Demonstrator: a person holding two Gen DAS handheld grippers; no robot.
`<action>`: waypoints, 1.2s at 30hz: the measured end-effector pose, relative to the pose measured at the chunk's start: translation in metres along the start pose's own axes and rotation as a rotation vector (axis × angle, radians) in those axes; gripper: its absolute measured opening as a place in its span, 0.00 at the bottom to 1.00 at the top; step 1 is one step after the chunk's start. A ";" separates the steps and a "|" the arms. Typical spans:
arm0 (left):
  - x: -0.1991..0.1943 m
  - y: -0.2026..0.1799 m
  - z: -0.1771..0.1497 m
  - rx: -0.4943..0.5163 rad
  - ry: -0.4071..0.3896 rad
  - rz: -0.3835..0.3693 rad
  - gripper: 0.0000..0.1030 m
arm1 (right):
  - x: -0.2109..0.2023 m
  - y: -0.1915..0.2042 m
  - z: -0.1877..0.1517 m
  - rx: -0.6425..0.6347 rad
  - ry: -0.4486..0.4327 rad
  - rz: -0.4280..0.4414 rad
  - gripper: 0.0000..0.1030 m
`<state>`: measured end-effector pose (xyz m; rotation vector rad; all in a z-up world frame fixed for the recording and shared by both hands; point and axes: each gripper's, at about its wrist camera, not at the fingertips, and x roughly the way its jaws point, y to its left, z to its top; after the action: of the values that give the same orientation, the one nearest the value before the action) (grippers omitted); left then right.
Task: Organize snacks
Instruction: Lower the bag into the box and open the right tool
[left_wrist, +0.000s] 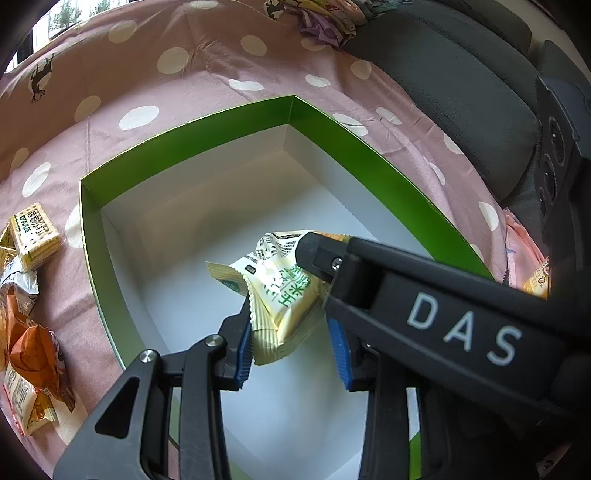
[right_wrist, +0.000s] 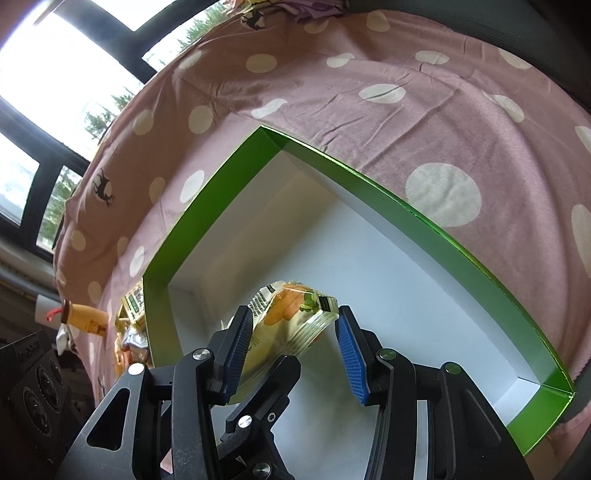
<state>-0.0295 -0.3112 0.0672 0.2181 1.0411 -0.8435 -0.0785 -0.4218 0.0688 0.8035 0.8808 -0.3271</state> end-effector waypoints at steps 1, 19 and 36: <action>0.000 0.000 0.000 -0.001 0.002 0.004 0.35 | 0.001 0.000 0.000 -0.001 0.002 -0.001 0.48; 0.001 0.003 -0.004 -0.034 0.024 0.070 0.34 | 0.011 -0.004 -0.001 0.017 0.030 -0.005 0.48; -0.002 0.004 -0.003 -0.041 0.011 0.064 0.35 | 0.012 -0.003 -0.001 0.034 0.025 -0.013 0.48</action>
<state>-0.0294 -0.3058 0.0660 0.2198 1.0553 -0.7632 -0.0735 -0.4222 0.0569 0.8345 0.9060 -0.3450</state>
